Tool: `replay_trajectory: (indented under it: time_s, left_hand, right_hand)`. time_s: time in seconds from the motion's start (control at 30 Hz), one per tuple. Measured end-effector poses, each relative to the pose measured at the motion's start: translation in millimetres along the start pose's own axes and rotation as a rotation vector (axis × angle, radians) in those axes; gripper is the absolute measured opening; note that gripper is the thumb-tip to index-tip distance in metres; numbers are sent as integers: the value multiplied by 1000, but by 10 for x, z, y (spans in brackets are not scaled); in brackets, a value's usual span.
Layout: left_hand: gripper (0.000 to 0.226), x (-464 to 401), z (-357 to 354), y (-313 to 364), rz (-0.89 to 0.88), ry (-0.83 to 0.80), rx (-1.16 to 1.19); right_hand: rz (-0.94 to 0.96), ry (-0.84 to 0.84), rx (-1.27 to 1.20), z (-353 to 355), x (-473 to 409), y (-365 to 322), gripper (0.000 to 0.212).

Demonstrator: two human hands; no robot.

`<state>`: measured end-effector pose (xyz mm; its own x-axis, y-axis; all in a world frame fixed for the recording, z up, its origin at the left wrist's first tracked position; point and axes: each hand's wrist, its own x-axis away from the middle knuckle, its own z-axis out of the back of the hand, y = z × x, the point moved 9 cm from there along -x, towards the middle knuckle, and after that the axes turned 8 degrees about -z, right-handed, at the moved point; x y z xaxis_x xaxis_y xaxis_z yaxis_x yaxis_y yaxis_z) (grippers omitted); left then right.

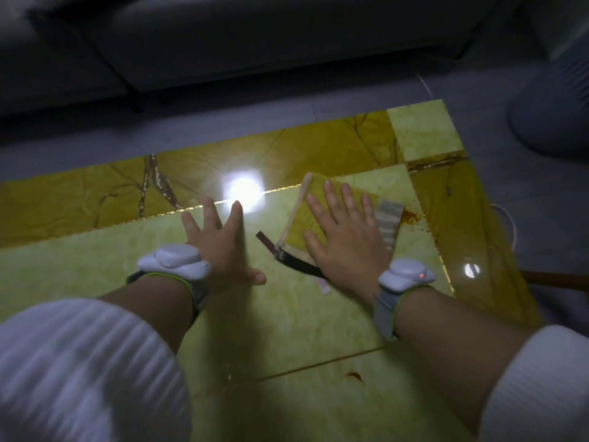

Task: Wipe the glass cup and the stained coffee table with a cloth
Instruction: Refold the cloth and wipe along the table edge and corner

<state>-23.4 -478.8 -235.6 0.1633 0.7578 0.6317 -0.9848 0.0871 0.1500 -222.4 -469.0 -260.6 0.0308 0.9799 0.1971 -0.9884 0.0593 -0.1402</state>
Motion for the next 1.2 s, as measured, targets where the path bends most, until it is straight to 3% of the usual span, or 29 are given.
replay_trajectory:
  time_s: [0.17, 0.43, 0.63, 0.77, 0.93, 1.07, 1.2]
  left_hand:
    - [127, 65, 46, -16, 7, -8, 8]
    - [120, 154, 96, 379, -35, 57, -82]
    - [141, 110, 120, 890, -57, 32, -3]
    - [119, 61, 42, 972, 16, 23, 60]
    - [123, 6, -6, 927, 7, -2, 45]
    - [125, -22, -27, 928, 13, 0, 51]
    - [125, -21, -4, 955, 34, 20, 71]
  right_hand:
    - [200, -28, 36, -21, 259, 168, 65]
    - [134, -24, 23, 26, 294, 383, 65]
    - [88, -62, 17, 76, 479, 850, 65]
    - [61, -62, 12, 115, 458, 1122, 67]
    - [-69, -30, 11, 171, 75, 1296, 67]
    - [-192, -7, 38, 168, -213, 1090, 68]
    - [-39, -6, 52, 76, 113, 677, 67]
